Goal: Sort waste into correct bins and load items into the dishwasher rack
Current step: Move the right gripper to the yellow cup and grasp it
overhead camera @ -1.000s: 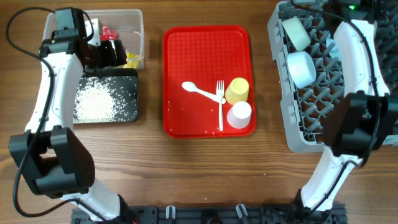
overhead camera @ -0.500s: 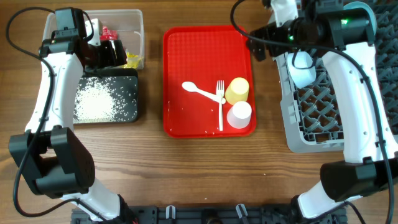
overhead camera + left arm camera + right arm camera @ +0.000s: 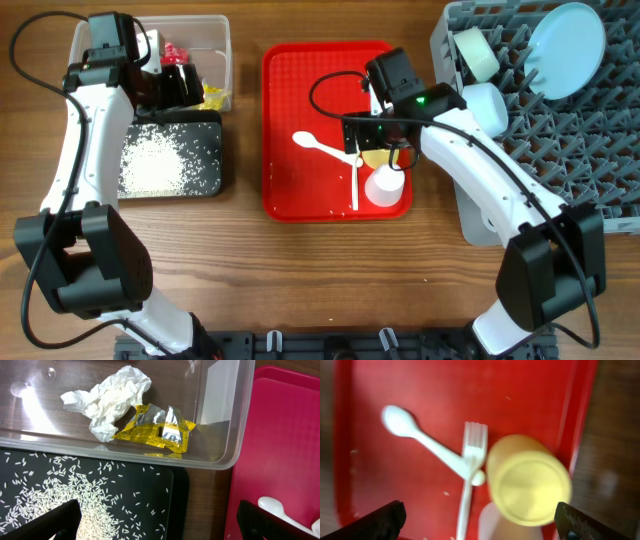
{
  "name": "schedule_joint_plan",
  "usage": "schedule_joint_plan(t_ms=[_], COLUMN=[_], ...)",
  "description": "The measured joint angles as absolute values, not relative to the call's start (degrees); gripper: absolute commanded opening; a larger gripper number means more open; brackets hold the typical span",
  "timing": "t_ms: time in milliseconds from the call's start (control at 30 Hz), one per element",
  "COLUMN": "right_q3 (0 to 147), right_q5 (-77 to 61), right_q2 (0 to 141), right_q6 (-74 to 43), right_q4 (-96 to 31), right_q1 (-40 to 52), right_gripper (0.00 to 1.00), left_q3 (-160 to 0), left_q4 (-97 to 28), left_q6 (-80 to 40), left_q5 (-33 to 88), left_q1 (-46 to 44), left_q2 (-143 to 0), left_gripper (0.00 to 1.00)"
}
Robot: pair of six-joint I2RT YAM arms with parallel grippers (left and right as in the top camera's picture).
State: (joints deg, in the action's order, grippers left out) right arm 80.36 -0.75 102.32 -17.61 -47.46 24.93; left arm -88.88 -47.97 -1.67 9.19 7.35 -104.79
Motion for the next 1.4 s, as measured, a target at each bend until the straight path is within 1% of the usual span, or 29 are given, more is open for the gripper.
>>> schedule_joint_plan(t_ms=[167, 433, 533, 633, 667, 833, 967, 1000, 1100, 1133, 1300, 1400], right_q3=[79.9, 79.9, 79.9, 79.9, 79.9, 79.9, 79.9, 79.9, 79.9, 79.9, 79.9, 80.6], right_q5=[4.1, 5.3, 5.4, 5.5, 5.5, 5.6, 5.6, 5.6, 4.9, 4.9, 4.5, 4.5], right_q2=[103.3, 109.9, 111.5, 112.6, 113.4, 113.8, 113.8, 113.7, 113.5, 113.4, 113.3, 113.2], right_q6=[-19.9, -21.6, -22.1, -22.5, -22.7, -23.2, -23.2, -23.1, -22.6, -22.5, -22.3, -22.3], right_q4=[-45.8, -40.5, -39.1, -38.6, -38.7, -39.0, -42.1, -42.9, -44.0, -44.1, -44.4, -47.6], right_q1=[24.9, 24.9, 24.8, 24.6, 24.5, 24.3, 23.7, 23.5, 23.4, 23.4, 23.4, 23.4], right_gripper=[0.97, 0.97, 0.92, 0.80, 0.78, 0.80, 0.80, 0.79, 0.66, 0.64, 0.64, 0.64], left_q3=[-88.9, -88.9, -88.9, -88.9, -88.9, -88.9, -88.9, -88.9, -88.9, -88.9, -88.9, -88.9], left_q4=[-48.0, -48.0, -48.0, -48.0, -48.0, -48.0, -48.0, -48.0, -48.0, -48.0, -48.0, -48.0], left_q6=[-1.7, -1.7, -1.7, -1.7, -1.7, -1.7, -1.7, -1.7, -1.7, -1.7, -1.7, -1.7], left_q5=[9.2, 9.2, 9.2, 9.2, 9.2, 9.2, 9.2, 9.2, 9.2, 9.2, 9.2, 9.2], left_q1=[7.4, 7.4, 7.4, 7.4, 7.4, 7.4, 7.4, 7.4, 7.4, 7.4, 7.4, 7.4], left_q2=[-104.8, -104.8, -104.8, -104.8, -104.8, -104.8, -104.8, -104.8, -104.8, -104.8, -104.8, -104.8], left_gripper=[1.00, 1.00, 1.00, 1.00, 1.00, 1.00, 1.00, 1.00, 1.00, 1.00, 1.00, 1.00])
